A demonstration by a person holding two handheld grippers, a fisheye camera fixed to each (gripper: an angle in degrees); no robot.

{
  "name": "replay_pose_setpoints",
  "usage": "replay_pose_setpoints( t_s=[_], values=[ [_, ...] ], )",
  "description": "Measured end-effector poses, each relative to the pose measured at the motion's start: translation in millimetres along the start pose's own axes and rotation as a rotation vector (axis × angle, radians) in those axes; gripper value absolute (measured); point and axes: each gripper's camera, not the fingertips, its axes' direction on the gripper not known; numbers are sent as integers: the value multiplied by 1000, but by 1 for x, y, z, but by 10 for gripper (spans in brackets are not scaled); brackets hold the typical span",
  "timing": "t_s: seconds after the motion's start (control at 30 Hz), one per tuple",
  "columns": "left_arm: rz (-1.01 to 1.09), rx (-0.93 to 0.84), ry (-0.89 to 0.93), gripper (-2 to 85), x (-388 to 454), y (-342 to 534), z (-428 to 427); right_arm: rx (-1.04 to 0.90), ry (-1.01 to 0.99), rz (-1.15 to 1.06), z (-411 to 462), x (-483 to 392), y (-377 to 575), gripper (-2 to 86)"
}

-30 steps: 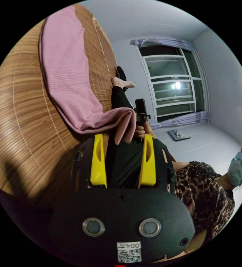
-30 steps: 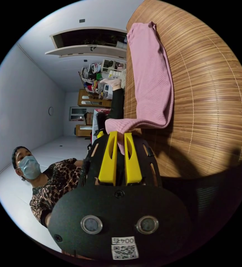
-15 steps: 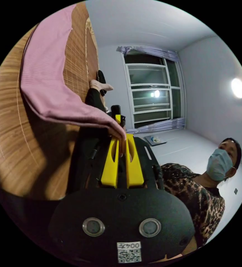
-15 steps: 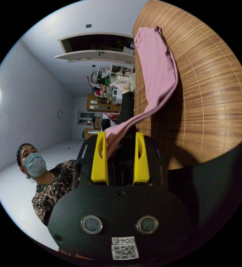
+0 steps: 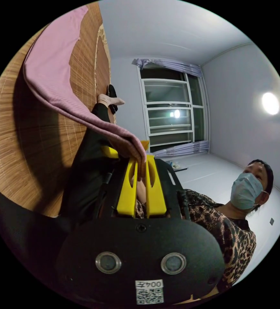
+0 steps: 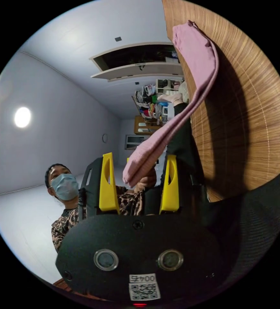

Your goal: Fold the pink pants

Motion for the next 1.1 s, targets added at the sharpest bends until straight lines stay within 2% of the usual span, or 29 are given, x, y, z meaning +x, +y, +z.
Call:
replay_pose_setpoints(
  t_s=[0.2,0.4,0.5,0.73,0.93,0.97,1.03,1.1],
  values=[
    [33,-14,-29,42,22,11,6,-14,10,17,10,-17,7,208],
    [33,-19,-33,42,37,20,11,-60,80,2,27,-33,15,103],
    [97,-55,-77,43,60,21,14,-43,122,-95,34,-59,19,62],
    [297,-189,-149,44,153,32,24,-176,331,-407,77,-165,38,53],
    [329,-313,-34,44,228,49,32,-284,364,-571,116,-249,76,54],
    [358,-336,-69,44,240,49,32,-286,366,-598,120,-259,79,54],
    [355,-330,-117,43,246,44,27,-266,385,-597,122,-264,76,53],
    [305,-304,-87,42,239,33,19,-253,396,-573,122,-259,64,53]
  ],
)
